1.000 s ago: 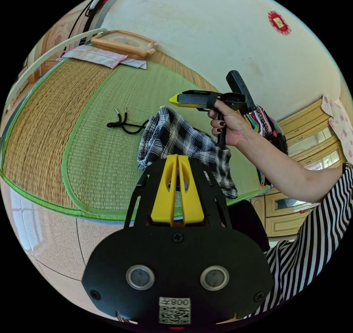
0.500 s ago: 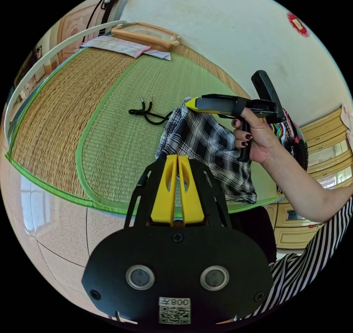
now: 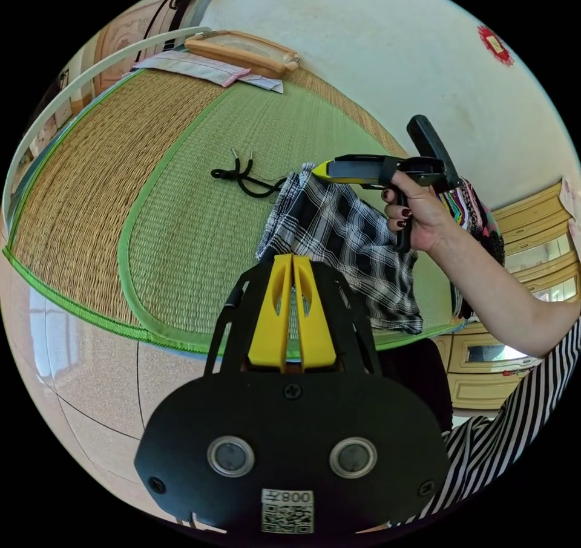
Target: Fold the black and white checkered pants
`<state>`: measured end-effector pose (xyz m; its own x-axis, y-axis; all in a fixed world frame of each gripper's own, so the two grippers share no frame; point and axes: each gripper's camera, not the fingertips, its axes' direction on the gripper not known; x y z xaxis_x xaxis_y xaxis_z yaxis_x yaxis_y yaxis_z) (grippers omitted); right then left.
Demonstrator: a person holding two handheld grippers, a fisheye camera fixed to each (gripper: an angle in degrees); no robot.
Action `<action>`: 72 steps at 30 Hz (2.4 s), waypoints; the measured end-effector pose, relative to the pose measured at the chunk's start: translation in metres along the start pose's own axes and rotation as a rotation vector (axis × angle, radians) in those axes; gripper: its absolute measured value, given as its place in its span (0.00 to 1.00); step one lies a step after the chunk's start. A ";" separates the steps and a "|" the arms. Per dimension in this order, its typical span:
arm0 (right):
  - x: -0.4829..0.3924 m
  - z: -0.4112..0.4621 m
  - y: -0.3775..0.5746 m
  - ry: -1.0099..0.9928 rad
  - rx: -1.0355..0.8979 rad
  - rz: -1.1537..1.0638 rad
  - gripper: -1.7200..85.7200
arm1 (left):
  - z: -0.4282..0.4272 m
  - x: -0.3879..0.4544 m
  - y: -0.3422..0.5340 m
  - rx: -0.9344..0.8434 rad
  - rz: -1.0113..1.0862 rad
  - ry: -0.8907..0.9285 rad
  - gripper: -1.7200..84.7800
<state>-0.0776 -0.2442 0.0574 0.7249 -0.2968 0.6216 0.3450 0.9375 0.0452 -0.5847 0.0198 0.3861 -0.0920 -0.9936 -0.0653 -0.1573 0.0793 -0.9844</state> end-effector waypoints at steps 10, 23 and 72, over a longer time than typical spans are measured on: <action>0.025 -0.070 0.098 -0.111 0.163 -0.091 0.02 | 0.013 0.044 -0.011 -0.030 0.105 -0.015 0.02; 0.085 -0.052 0.283 -0.074 -0.005 0.247 0.02 | 0.050 0.073 -0.035 -0.092 0.072 -0.005 0.02; 0.156 -0.066 0.373 -0.152 0.067 0.132 0.02 | 0.244 0.388 -0.171 -0.245 0.563 -0.165 0.02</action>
<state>0.2038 0.0468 0.1196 0.6611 -0.1446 0.7362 0.2093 0.9779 0.0042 -0.3537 -0.3992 0.4893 -0.0762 -0.7918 -0.6060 -0.3511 0.5901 -0.7269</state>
